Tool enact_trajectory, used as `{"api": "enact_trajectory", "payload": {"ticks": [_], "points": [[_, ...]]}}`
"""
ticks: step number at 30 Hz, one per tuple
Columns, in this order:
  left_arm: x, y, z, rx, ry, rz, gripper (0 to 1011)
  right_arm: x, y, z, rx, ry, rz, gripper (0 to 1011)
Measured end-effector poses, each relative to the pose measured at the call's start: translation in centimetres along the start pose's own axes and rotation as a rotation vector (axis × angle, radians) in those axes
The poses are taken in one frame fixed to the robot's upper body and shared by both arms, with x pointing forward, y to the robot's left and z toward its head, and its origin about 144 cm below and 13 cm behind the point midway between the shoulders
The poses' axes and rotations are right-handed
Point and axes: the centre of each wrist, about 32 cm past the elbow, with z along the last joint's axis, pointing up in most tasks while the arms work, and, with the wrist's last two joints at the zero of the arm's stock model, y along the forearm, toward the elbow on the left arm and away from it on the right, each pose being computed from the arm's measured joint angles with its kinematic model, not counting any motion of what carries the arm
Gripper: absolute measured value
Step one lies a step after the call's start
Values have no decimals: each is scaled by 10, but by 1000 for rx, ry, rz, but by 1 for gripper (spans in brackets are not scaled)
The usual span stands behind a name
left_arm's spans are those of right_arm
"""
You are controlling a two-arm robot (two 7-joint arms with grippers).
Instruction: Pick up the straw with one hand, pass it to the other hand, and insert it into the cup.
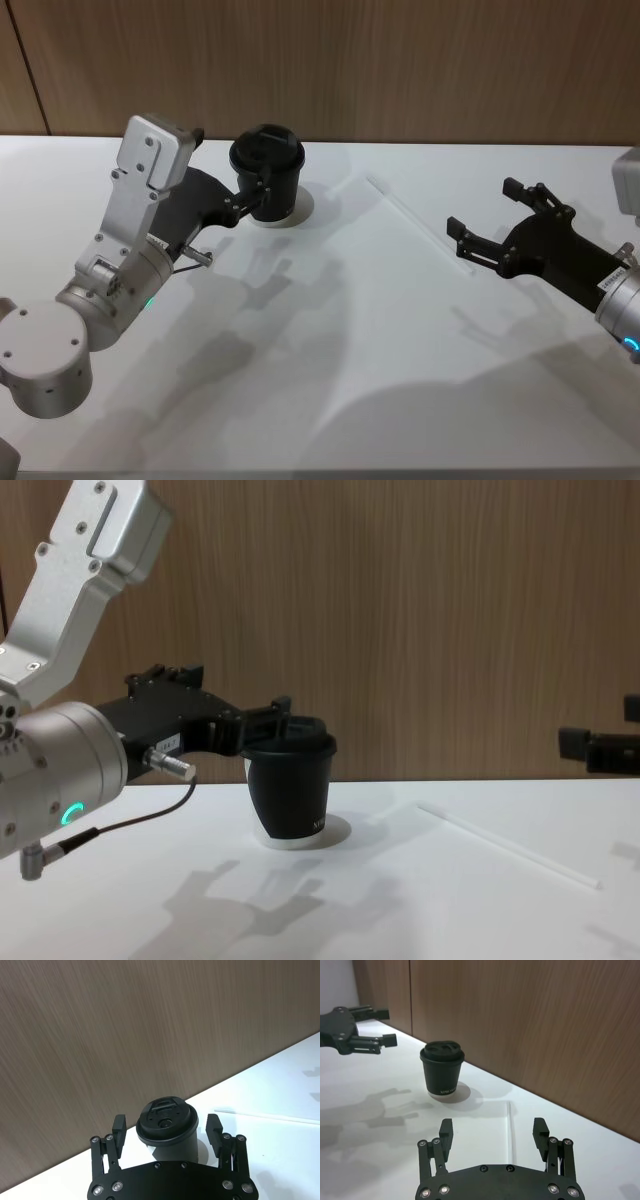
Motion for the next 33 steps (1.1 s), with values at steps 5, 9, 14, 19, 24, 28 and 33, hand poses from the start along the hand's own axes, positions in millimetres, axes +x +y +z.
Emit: {"api": "enact_trajectory", "payload": {"ticks": [5,9,14,19,24,28,33], "points": [[0,0,0,0,0,0,1000,5,4,4,-44,7,-9,1001],[0,0,0,0,0,0,1000,8,8,5,-72,10,-19,1001],[0,0,0,0,0,0,1000,11,13,5,-100,3,-28,1001],[0,0,0,0,0,0,1000,14,21,2,-129,-6,-34,1001],[0,0,0,0,0,0,1000,17,26,-1,-145,-12,-36,1001],[0,0,0,0,0,0,1000,19,32,-5,-163,-16,-37,1001],[0,0,0,0,0,0,1000,21,37,-10,-176,-17,-34,1001]]}}
